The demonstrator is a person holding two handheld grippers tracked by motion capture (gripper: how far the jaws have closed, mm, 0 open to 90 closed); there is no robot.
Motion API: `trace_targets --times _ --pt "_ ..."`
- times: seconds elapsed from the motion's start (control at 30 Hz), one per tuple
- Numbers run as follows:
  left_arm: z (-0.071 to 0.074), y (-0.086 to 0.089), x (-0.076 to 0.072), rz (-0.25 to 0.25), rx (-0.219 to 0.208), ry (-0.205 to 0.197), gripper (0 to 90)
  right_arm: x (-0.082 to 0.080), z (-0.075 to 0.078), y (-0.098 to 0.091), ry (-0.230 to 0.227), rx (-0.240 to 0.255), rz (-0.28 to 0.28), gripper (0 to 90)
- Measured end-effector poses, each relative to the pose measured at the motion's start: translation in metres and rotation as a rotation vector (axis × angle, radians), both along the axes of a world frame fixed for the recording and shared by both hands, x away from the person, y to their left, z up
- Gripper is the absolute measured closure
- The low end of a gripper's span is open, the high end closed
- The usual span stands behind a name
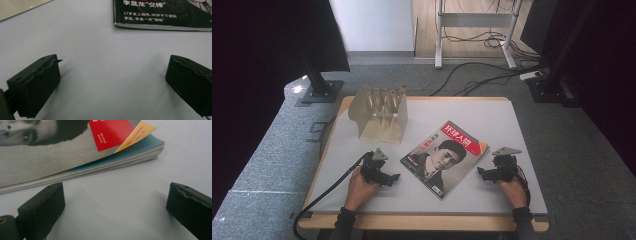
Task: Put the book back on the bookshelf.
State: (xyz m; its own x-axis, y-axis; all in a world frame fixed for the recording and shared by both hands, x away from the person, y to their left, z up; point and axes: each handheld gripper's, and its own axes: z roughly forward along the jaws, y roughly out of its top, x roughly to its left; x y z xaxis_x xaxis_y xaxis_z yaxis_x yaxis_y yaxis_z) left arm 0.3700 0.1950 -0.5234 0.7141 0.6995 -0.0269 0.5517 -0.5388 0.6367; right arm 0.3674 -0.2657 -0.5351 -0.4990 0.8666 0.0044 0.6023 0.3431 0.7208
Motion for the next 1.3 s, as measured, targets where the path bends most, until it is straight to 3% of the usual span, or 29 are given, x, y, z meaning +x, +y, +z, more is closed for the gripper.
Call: trace_targets --times 0.1,0.33,0.6,0.73,0.9,1.3 --pt "0.006 -0.002 -0.001 -0.004 0.003 -0.026 0.0 0.001 0.002 0.002 -0.001 0.012 0.016 3.5" --pt "0.017 -0.010 0.002 -0.051 -0.024 -0.010 0.0 0.003 0.013 0.006 -0.030 0.019 0.046 1.6" --pt "0.027 -0.027 0.011 -0.099 0.006 -0.039 0.7 0.014 0.024 0.017 -0.027 -0.006 0.106 0.0" --pt "0.034 -0.038 0.021 -0.144 0.004 -0.013 1.5 0.022 0.030 0.024 -0.034 -0.022 0.131 0.0" --pt "0.041 -0.054 0.038 -0.181 0.014 -0.017 0.9 0.034 0.033 0.030 -0.039 -0.038 0.159 0.0" --pt "0.032 -0.082 0.065 -0.202 0.015 -0.016 0.9 0.072 0.032 0.032 -0.019 -0.055 0.170 0.0"
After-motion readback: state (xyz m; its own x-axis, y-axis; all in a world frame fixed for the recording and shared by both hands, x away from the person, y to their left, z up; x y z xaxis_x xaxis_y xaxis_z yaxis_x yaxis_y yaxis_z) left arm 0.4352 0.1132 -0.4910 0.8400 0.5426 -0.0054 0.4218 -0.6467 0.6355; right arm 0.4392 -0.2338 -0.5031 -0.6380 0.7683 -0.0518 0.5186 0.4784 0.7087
